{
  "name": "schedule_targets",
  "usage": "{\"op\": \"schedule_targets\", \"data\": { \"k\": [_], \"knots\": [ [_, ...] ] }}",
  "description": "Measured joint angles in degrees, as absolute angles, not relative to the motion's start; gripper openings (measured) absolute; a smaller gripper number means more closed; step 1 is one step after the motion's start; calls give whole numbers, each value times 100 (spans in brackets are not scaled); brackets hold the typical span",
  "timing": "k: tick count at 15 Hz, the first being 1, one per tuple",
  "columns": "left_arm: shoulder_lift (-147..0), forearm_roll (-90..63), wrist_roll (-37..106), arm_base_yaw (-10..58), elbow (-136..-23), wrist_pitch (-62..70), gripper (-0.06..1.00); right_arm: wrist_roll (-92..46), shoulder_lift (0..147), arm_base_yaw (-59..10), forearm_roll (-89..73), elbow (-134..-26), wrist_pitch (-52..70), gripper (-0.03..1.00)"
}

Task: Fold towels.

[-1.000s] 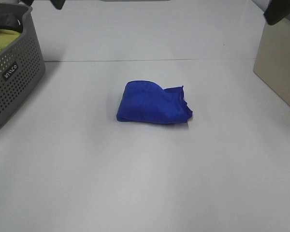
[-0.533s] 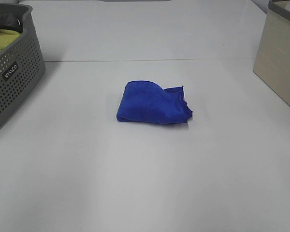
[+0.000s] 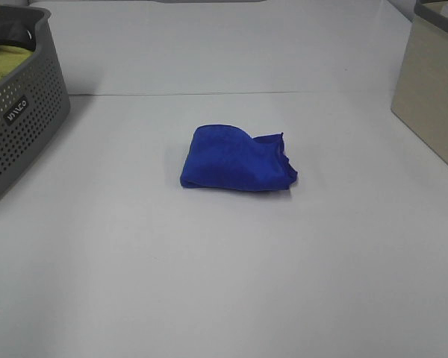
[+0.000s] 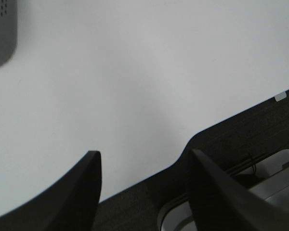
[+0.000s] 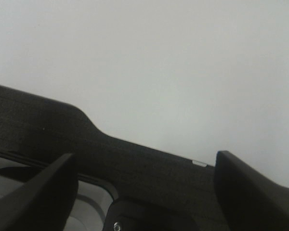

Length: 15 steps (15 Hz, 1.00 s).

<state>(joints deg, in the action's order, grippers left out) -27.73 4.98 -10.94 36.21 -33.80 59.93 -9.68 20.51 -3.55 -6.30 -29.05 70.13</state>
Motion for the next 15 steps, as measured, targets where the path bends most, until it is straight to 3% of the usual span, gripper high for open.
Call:
{"op": "schedule_targets", "data": {
  "k": [8, 11, 15],
  "knots": [
    [-2475, -74, -160, 3621, -2687, 4492, 51, -1301, 1518, -355, -768, -2659, 6440, 76],
    [-2475, -401, 52, 3621, -3214, 5787, 51, -1301, 1518, -355, -768, -2653, 6434, 76],
    [-2475, -401, 166, 3621, -3002, 6199, 51, -1301, 1518, -355, -773, -2653, 6429, 76]
  ]
}}
